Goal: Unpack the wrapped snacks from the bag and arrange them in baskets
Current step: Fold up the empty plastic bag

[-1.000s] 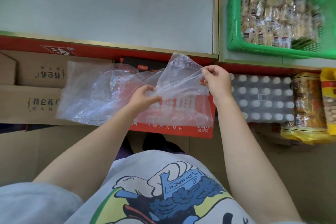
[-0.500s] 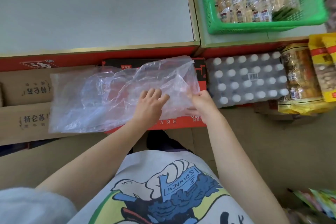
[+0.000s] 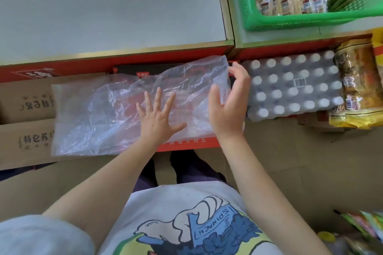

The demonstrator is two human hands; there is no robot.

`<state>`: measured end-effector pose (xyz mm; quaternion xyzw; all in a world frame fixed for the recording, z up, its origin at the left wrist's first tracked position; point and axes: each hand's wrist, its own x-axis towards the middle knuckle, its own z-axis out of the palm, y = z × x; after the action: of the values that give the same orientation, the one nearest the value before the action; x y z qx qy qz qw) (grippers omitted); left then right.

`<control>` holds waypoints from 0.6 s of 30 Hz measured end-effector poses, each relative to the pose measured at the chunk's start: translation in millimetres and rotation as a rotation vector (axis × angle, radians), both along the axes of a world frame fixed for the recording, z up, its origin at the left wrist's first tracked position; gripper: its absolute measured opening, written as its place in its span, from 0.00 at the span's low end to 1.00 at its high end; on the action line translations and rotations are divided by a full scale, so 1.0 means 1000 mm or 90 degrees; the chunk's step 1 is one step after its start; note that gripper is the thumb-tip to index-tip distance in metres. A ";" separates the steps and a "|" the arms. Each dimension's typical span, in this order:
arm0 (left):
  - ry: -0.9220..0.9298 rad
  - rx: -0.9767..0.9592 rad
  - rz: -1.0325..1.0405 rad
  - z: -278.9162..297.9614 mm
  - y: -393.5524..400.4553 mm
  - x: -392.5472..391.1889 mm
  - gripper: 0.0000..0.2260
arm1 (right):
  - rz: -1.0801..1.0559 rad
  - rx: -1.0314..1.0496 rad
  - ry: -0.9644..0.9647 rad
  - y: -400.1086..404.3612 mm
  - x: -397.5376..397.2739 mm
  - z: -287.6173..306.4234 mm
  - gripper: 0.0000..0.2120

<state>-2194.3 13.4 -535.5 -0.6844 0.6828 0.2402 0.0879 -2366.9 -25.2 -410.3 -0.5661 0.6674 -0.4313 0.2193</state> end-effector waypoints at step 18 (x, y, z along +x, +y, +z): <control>0.024 -0.251 0.195 -0.019 -0.027 0.054 0.21 | 0.112 0.236 0.449 -0.020 -0.012 -0.127 0.26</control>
<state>-2140.0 -13.8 -554.7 -0.7793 0.6062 0.1256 -0.0973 -2379.1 -44.9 -537.2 -0.6853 0.7170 -0.0630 0.1113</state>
